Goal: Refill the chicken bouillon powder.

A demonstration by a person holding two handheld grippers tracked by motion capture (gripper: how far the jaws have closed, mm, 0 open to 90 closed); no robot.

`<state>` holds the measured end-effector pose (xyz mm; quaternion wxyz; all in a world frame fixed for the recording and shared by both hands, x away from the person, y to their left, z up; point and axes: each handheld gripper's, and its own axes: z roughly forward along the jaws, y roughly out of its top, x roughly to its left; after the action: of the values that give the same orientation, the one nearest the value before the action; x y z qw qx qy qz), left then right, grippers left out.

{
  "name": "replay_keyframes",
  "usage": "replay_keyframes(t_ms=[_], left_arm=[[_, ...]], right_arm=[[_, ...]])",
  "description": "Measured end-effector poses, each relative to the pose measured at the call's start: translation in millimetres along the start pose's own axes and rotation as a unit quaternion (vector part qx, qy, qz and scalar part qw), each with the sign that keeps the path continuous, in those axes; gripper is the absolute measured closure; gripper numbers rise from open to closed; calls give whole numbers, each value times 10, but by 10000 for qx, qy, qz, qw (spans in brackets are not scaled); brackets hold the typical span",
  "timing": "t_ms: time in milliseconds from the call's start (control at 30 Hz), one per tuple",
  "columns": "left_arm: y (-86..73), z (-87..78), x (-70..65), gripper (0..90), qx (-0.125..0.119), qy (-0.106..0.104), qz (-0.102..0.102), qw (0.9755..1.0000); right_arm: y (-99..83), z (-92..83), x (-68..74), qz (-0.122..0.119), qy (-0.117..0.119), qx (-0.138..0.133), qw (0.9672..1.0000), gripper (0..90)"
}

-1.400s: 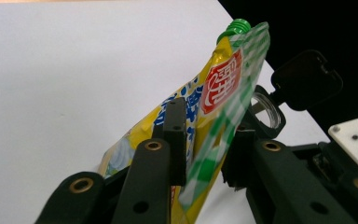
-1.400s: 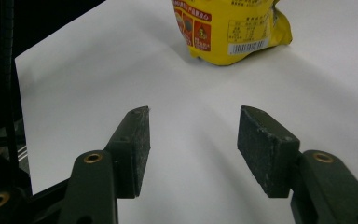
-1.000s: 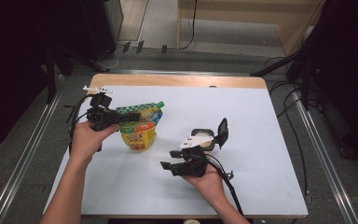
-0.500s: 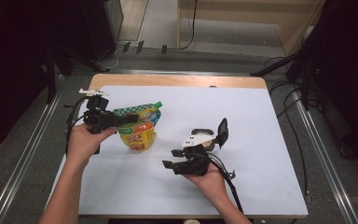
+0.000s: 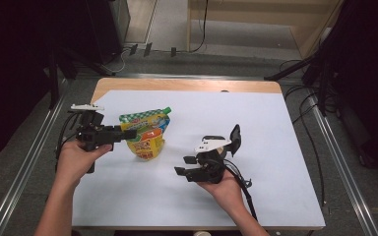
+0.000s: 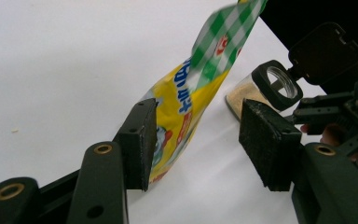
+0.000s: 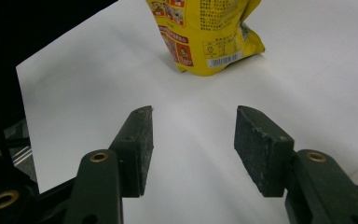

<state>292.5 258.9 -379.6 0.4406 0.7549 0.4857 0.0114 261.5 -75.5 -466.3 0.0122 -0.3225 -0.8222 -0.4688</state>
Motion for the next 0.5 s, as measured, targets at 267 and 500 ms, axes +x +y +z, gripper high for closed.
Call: replay_keyframes(t_ms=[267, 500], left_arm=[[-121, -79, 84, 458, 18, 77, -73, 9999], [-165, -87, 180, 452, 63, 143, -201, 9997]], right_arm=[[37, -86, -39, 67, 0, 48, 10000, 534], [53, -122, -85, 144, 13, 113, 9998, 555]])
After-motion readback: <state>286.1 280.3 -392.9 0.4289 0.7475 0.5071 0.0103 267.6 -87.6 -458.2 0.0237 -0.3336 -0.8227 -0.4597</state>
